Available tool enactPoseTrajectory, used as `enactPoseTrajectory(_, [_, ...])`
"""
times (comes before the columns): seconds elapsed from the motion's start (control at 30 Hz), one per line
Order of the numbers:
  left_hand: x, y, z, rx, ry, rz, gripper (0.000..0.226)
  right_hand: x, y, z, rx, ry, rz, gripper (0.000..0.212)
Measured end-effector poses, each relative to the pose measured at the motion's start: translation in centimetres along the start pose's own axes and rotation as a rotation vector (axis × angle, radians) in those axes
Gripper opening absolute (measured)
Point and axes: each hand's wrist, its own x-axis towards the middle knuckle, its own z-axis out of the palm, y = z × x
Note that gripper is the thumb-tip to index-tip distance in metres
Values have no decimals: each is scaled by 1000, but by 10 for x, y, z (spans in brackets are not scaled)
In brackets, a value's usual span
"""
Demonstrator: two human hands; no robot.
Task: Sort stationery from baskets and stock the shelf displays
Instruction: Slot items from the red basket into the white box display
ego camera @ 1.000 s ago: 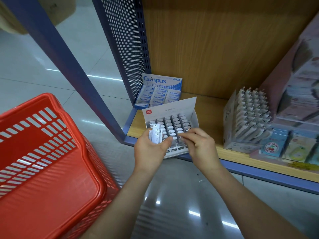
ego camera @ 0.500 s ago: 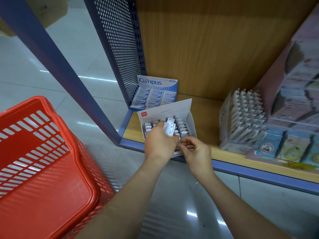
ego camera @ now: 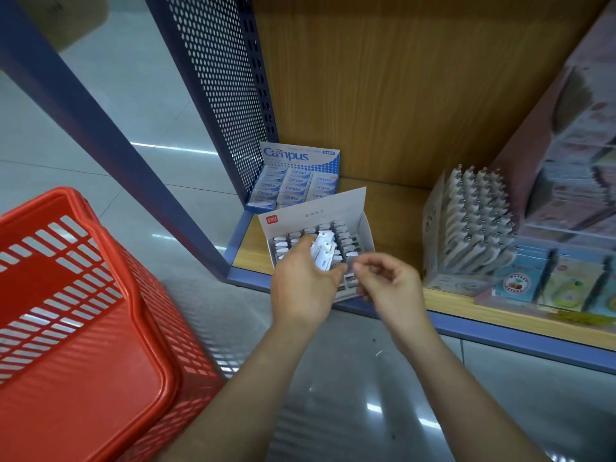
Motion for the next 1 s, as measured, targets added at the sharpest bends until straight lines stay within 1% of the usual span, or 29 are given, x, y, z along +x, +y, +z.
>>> enactPoseTrajectory(0.03, [-3, -1, -3, -7, -35, 4, 37, -2, -10, -3, 143, -67, 80, 9])
enactPoseTrajectory(0.07, [-7, -2, -7, 5, -93, 12, 39, -3, -18, -5, 182, -149, 113, 11])
enactPoseTrajectory(0.13, [-13, -2, -12, 1, -259, 13, 40, -3, -26, -6, 149, -292, 107, 20])
enactPoseTrajectory(0.17, [-15, -1, -15, -75, -353, 0, 37, -3, -28, -6, 128, -319, 103, 21])
enactPoseTrajectory(0.23, [-17, 2, -22, -330, -555, -42, 29, -3, -30, -6, 151, -320, 139, 24])
enactPoseTrajectory(0.27, [-16, 2, -25, -432, -617, -55, 23, -3, -31, -8, 204, -314, 165, 30])
enactPoseTrajectory(0.3, [-16, 3, -28, -488, -635, -64, 14, -5, -32, -9, 277, -298, 197, 38])
enactPoseTrajectory(0.33, [-16, 1, -30, -530, -626, -66, 10, -5, -32, -12, 341, -277, 226, 42])
enactPoseTrajectory(0.37, [-18, 1, -32, -578, -596, -84, 11, -6, -33, -15, 391, -262, 244, 41])
enactPoseTrajectory(0.43, [-21, -1, -30, -665, -528, -136, 8, -9, -36, -17, 422, -245, 253, 30])
enactPoseTrajectory(0.47, [-22, -3, -26, -673, -487, -132, 9, -10, -35, -16, 402, -229, 257, 25])
enactPoseTrajectory(0.57, [-26, -9, -15, -515, -372, -65, 14, -13, -31, -15, 297, -180, 294, 19])
enactPoseTrajectory(0.63, [-21, -14, -13, -447, -275, -102, 26, -12, -30, -22, 210, -148, 286, 16])
enactPoseTrajectory(0.67, [-18, -18, -14, -459, -234, -134, 31, -9, -29, -28, 180, -110, 267, 14])
enactPoseTrajectory(0.73, [-11, -23, -18, -463, -173, -167, 33, -1, -27, -43, 132, -6, 181, 15])
enactPoseTrajectory(0.8, [-8, -27, -21, -424, -134, -136, 31, 7, -24, -51, -4, 71, 59, 18])
enactPoseTrajectory(0.9, [-5, -32, -19, -387, -79, -107, 23, 15, -15, -45, -285, 82, -123, 16])
enactPoseTrajectory(1.0, [-2, -35, -13, -376, -35, -108, 20, 18, -5, -36, -430, 61, -265, 15])
